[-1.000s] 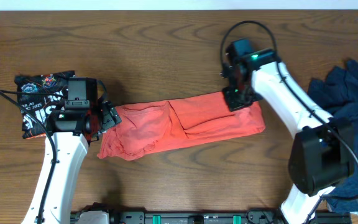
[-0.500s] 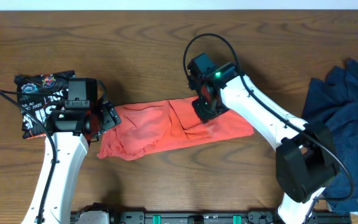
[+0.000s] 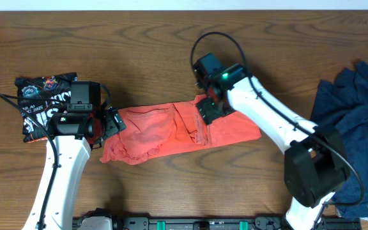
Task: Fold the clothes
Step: 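Grasp the right end with the right gripper and fold it leftward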
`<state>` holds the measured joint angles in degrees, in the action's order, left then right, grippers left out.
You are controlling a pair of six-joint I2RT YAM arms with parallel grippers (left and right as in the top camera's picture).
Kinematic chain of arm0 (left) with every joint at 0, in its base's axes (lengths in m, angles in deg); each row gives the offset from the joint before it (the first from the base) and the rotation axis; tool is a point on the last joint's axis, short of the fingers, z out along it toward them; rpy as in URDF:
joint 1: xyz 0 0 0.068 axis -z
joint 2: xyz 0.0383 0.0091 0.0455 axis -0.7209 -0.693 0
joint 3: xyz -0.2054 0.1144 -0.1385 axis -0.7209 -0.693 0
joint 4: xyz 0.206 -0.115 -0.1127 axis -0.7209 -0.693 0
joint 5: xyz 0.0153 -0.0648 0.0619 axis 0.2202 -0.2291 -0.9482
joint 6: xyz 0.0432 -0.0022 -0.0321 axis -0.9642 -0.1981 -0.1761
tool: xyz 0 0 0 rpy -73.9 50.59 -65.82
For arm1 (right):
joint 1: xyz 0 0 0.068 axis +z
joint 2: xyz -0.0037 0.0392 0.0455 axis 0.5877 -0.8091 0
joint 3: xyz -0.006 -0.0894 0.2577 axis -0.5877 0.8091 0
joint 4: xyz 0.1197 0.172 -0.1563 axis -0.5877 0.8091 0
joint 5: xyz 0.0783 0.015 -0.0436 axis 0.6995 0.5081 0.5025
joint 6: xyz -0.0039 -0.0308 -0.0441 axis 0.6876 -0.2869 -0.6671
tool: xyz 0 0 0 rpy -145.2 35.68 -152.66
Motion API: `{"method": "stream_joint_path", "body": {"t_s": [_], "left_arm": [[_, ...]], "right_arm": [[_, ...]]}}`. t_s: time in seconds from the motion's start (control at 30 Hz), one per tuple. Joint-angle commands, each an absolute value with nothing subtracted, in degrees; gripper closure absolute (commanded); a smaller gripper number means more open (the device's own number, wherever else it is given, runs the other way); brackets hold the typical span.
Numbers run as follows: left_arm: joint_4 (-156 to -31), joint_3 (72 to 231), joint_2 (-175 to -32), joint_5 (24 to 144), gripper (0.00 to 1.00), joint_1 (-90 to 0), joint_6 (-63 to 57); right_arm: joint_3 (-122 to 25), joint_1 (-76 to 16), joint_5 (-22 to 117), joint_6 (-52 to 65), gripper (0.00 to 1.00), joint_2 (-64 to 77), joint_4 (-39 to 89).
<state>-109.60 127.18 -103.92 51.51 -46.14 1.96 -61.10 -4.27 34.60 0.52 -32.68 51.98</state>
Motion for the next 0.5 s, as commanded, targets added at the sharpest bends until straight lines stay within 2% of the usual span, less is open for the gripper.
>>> {"method": "stream_joint_path", "body": {"t_s": [0.0,0.23,0.47], "left_arm": [[-109.9,126.5,-105.6,51.8,0.02,-46.5,1.5],[-109.6,126.5,-116.0,57.9,0.02,-49.8,-1.7],[-103.5,126.5,-127.5,62.5,0.02,-51.0,-9.4]], "right_arm": [[-61.3,-8.7,24.8,7.2,0.2,-32.4,52.9],[-62.0,-18.4,25.6,7.5,0.16,-28.7,54.6],[-61.9,-23.3,30.1,6.9,0.15,-28.6,56.3]]}}
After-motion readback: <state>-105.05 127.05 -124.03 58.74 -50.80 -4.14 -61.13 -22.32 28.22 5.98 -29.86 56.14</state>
